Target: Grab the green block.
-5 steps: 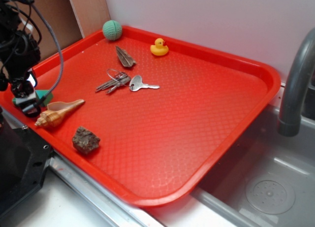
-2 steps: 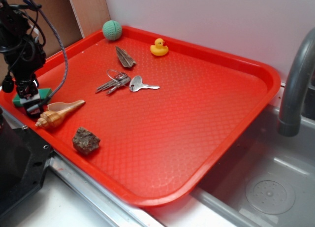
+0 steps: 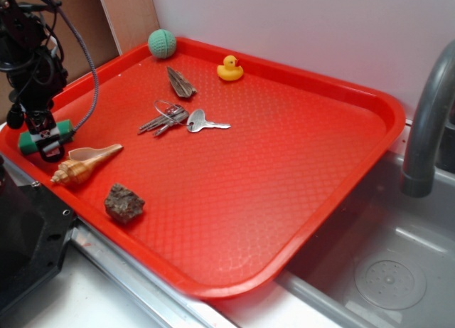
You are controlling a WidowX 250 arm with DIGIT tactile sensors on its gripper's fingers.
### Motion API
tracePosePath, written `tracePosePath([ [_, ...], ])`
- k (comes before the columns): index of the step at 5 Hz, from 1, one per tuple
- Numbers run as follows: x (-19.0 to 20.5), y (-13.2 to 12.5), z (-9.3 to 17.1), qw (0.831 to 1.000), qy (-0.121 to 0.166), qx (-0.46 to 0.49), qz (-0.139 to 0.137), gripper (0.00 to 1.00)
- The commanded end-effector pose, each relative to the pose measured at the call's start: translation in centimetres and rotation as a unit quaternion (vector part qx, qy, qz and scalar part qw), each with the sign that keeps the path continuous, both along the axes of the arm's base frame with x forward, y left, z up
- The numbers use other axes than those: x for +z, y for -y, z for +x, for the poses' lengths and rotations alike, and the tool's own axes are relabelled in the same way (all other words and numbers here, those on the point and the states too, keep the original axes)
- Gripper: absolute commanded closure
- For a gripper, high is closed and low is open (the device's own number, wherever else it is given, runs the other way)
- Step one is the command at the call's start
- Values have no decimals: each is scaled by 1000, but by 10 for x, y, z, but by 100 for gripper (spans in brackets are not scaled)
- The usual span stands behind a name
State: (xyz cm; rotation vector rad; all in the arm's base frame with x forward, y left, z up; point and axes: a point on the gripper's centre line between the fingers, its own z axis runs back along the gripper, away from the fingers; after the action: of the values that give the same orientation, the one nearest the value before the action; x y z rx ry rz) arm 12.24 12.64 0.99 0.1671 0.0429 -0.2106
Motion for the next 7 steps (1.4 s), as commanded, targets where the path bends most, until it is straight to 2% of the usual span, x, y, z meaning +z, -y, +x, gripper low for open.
tracePosePath([
  [1,33,20,25,990,13,119,-73,100],
  [2,60,40,33,987,31,134,-81,100],
  [3,81,60,38,987,56,134,-67,100],
  [4,102,76,43,986,57,139,-74,100],
  [6,161,134,57,982,79,163,-51,100],
  [7,185,142,59,978,64,187,-71,100],
])
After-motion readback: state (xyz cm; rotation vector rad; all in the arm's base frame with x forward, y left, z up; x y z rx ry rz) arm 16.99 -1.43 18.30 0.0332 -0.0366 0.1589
